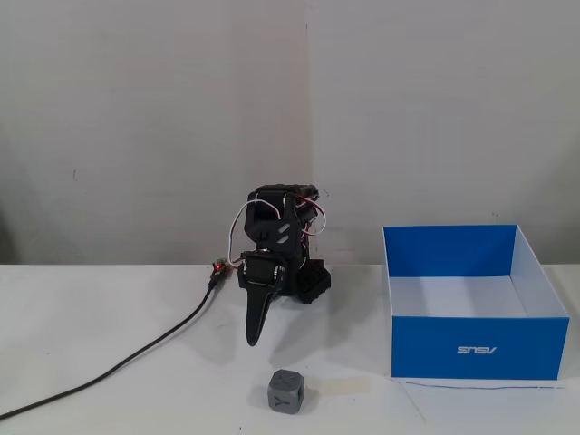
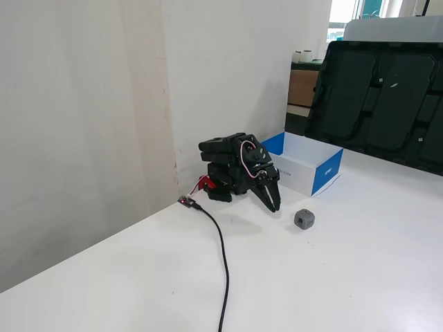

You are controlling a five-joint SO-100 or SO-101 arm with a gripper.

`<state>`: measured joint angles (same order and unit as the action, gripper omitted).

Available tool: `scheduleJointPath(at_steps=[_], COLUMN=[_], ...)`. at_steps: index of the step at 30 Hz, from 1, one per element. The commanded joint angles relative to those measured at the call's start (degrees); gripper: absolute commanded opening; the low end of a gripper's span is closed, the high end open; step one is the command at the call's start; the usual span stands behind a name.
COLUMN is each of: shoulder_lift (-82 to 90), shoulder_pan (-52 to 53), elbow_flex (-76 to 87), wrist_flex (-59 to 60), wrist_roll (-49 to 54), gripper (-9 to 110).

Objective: Pick the gray block and keep it in the box.

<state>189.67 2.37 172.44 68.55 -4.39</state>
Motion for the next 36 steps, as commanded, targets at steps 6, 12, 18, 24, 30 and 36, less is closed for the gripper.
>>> scheduleJointPath(at_steps=[6,12,18,24,30,36], shoulder_lift=[6.8,6.8,6.7,5.8,-2.1,-13.9], shoulder_pan=[-1.0,0.3,-0.4,-1.0,-1.5,-2.7], elbow_flex=[0.5,-0.2,-4.9,-9.4,-14.9,-20.2], wrist_flex=[-0.3,-3.1,0.4,2.5,1.1,-1.1], wrist_roll=[-0.1,-0.1,-0.1,-0.2,-0.8,-2.8], gripper=[0,0,0,0,0,0])
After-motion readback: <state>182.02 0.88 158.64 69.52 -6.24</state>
